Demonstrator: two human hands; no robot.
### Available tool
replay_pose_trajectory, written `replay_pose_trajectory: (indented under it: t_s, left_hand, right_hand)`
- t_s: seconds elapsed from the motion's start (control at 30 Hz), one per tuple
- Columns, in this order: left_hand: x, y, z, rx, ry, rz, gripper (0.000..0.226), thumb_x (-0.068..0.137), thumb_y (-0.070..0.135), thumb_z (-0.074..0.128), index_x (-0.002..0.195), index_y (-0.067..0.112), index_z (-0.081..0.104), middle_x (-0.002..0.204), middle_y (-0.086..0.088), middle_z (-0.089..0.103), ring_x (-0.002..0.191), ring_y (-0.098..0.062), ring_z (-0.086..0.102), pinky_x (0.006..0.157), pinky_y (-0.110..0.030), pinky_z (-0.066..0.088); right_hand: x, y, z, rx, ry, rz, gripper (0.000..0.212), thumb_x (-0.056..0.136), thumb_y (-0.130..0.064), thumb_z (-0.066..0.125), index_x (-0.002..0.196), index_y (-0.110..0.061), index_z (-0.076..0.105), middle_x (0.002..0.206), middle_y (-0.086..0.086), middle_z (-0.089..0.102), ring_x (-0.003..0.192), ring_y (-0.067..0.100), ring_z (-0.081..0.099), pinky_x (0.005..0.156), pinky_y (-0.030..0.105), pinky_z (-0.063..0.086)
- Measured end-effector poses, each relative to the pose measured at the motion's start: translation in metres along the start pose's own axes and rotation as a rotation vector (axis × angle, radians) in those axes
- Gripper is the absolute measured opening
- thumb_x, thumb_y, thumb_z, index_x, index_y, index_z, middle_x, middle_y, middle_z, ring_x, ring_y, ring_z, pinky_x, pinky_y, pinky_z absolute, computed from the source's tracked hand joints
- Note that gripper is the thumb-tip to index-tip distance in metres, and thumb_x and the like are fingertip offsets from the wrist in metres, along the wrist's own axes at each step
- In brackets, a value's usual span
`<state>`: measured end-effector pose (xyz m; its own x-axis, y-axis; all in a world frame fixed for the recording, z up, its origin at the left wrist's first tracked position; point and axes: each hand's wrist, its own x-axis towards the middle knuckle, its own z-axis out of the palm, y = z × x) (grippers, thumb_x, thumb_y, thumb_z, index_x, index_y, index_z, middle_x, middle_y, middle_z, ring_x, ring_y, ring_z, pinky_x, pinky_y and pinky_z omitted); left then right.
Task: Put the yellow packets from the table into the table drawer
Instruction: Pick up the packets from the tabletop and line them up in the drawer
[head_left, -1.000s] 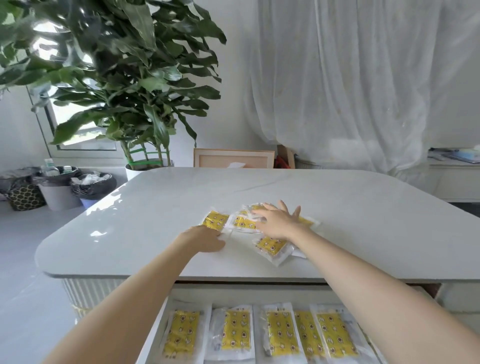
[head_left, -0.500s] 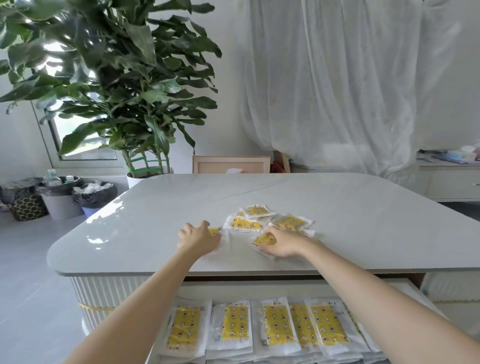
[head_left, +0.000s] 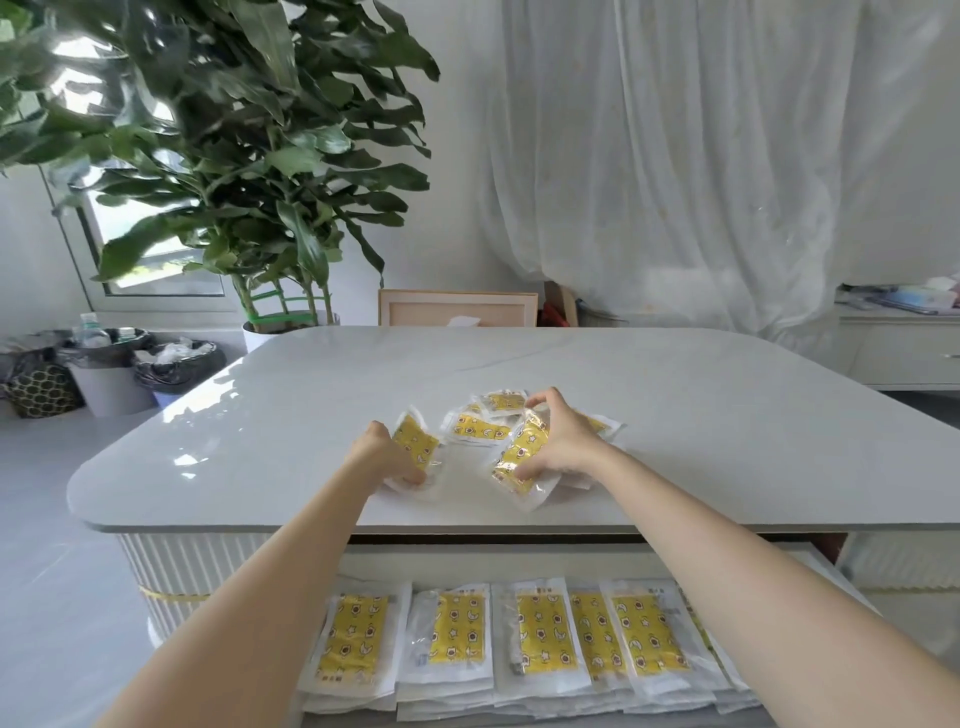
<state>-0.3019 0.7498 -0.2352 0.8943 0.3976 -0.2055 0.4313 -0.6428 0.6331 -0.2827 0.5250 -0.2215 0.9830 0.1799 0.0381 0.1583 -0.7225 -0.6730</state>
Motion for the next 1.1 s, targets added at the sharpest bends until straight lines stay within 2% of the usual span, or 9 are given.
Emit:
replay_pose_trajectory:
  t_s: [0.07,0.13,0.3,0.4,0.5,0.63,0.73,0.9,1.1]
  left_hand:
    - [0.001,-0.001,-0.002,-0.059,-0.002,-0.025,0.052,0.073,0.008,0.071,0.118,0.002,0.044,0.102,-0.010,0.050,0.088,-0.026,0.053,0.068,-0.029,0.048]
    - [0.004,-0.003,-0.003,-0.180,-0.024,-0.037,0.032,0.078,0.001,0.061,0.106,0.002,0.046,0.091,-0.011,0.050,0.078,-0.026,0.053,0.056,-0.029,0.045]
    - [0.002,0.004,-0.005,-0.594,-0.001,-0.005,0.023,0.088,-0.002,0.053,0.111,0.003,0.053,0.088,-0.011,0.057,0.073,-0.020,0.057,0.054,-0.027,0.049]
    - [-0.008,0.019,-0.004,-0.721,-0.027,0.082,0.019,0.090,0.002,0.054,0.108,0.007,0.054,0.090,-0.011,0.060,0.066,-0.016,0.056,0.058,-0.026,0.049]
    - [-0.019,0.029,-0.003,-0.802,-0.121,0.153,0.014,0.093,0.009,0.056,0.107,0.009,0.054,0.095,-0.010,0.063,0.072,-0.017,0.060,0.067,-0.027,0.053]
    - [-0.032,0.036,-0.002,-0.822,-0.369,0.243,0.017,0.099,0.019,0.048,0.112,0.010,0.055,0.097,-0.007,0.066,0.085,-0.018,0.063,0.082,-0.033,0.054]
    - [-0.040,0.045,-0.003,-0.789,-0.472,0.285,0.020,0.100,0.025,0.045,0.106,0.013,0.060,0.099,-0.006,0.068,0.087,-0.019,0.065,0.084,-0.033,0.054]
    - [-0.042,0.053,-0.002,-0.707,-0.481,0.349,0.023,0.090,0.025,0.063,0.110,0.014,0.061,0.105,-0.004,0.070,0.092,-0.017,0.068,0.085,-0.030,0.056]
    - [-0.044,0.051,0.004,-0.668,-0.398,0.365,0.035,0.079,0.013,0.075,0.111,0.012,0.062,0.102,-0.003,0.070,0.085,-0.015,0.068,0.075,-0.023,0.058]
  right_hand:
    - [0.002,-0.001,-0.006,0.193,0.032,0.101,0.078,0.059,-0.011,0.090,0.118,-0.023,0.041,0.108,0.000,0.054,0.094,0.018,0.057,0.070,0.029,0.048]
    - [0.005,0.000,-0.013,0.458,0.070,0.209,0.070,0.060,-0.008,0.089,0.114,-0.015,0.045,0.097,-0.001,0.056,0.083,0.015,0.059,0.062,0.026,0.048]
    - [0.007,0.011,-0.028,0.904,0.093,0.328,0.035,0.067,0.001,0.083,0.094,-0.007,0.062,0.082,0.006,0.068,0.066,0.014,0.064,0.044,0.019,0.049]
    - [0.007,0.012,-0.033,0.971,0.066,0.281,0.027,0.072,-0.006,0.082,0.093,-0.009,0.065,0.084,0.007,0.070,0.066,0.015,0.065,0.046,0.019,0.053]
    - [0.006,0.005,-0.039,1.027,-0.046,0.197,0.023,0.076,-0.010,0.078,0.097,-0.008,0.069,0.090,0.009,0.072,0.072,0.017,0.068,0.068,0.027,0.059]
    - [0.005,-0.004,-0.041,0.986,-0.087,0.088,0.022,0.082,-0.014,0.074,0.102,-0.006,0.069,0.071,0.002,0.071,0.076,0.019,0.067,0.077,0.029,0.057]
    - [0.006,-0.011,-0.038,0.871,-0.014,0.060,0.033,0.076,-0.014,0.079,0.106,-0.007,0.068,0.091,0.007,0.073,0.088,0.022,0.068,0.085,0.035,0.057]
    - [0.002,-0.027,-0.034,0.862,0.231,0.036,0.032,0.068,-0.007,0.085,0.086,-0.018,0.061,0.097,0.005,0.065,0.069,0.009,0.066,0.055,0.018,0.052]
    - [0.001,-0.041,-0.020,0.976,0.265,0.017,0.042,0.065,0.003,0.084,0.088,-0.014,0.054,0.104,0.013,0.068,0.071,0.017,0.067,0.060,0.021,0.056]
